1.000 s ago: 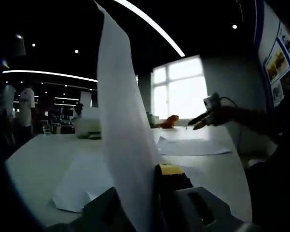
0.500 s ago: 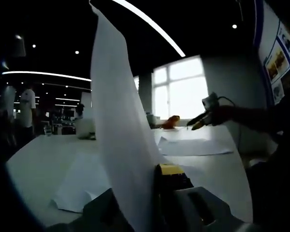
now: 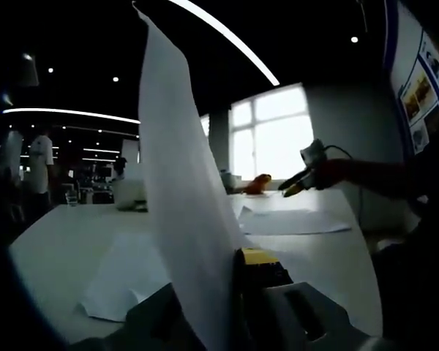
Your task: Organize the stack of printing papers by aligning and flattening the scattered papers on the table
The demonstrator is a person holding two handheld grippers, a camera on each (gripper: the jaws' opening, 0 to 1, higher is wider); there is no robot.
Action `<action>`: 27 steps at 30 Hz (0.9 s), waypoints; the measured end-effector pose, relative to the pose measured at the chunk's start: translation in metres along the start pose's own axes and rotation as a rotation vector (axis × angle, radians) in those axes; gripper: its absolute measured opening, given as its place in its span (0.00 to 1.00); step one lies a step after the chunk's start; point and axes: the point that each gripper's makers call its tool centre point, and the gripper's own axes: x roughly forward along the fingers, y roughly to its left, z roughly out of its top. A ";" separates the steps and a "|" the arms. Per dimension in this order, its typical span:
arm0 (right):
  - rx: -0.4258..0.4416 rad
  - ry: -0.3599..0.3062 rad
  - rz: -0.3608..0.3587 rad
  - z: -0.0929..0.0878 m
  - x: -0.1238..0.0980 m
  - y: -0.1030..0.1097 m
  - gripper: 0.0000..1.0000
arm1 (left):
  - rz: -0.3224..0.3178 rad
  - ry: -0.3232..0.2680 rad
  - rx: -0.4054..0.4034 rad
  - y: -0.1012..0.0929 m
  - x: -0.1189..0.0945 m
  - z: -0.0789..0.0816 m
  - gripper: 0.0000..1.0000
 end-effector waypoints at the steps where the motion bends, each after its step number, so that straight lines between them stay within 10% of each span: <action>1: 0.000 0.001 0.001 0.000 0.001 0.000 0.58 | 0.000 0.001 0.001 0.000 0.000 0.000 0.06; 27: 0.027 -0.036 0.013 0.008 0.014 -0.015 0.59 | -0.002 0.008 0.002 0.000 0.003 -0.001 0.06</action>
